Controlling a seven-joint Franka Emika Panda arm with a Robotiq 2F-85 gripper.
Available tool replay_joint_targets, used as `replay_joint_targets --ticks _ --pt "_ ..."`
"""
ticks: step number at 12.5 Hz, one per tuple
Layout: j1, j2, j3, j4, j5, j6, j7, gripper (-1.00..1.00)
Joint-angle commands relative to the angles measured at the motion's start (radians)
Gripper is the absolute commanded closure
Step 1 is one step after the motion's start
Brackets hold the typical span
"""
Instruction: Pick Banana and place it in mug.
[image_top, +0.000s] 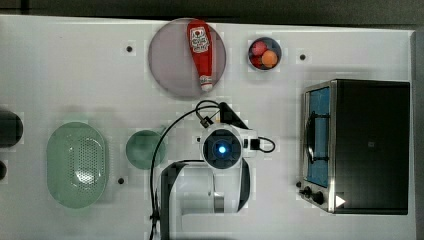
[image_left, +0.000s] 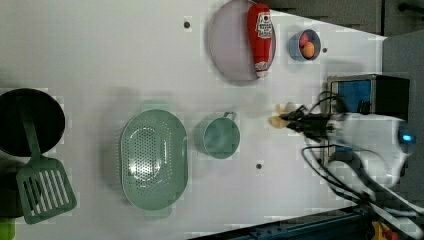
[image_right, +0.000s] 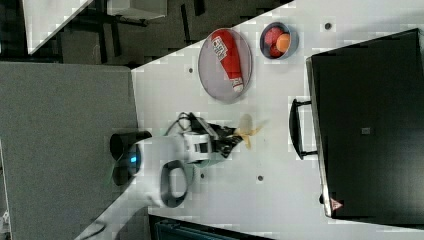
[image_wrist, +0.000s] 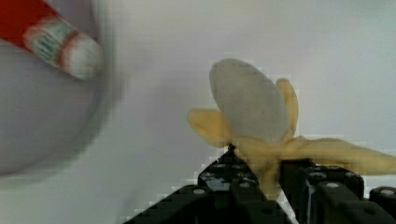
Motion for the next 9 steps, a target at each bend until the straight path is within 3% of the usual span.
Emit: replay_joint_targets --ticks 1,6,9 --pt "-0.002 -0.236 0.004 0.07 0.001 -0.256 -0.008 0.53" --pt "0.028 -0.395 0.096 0.295 0.003 -0.838 0.019 0.53" --pt "0.054 -0.38 0.209 0.383 0.044 -0.908 0.193 0.53"
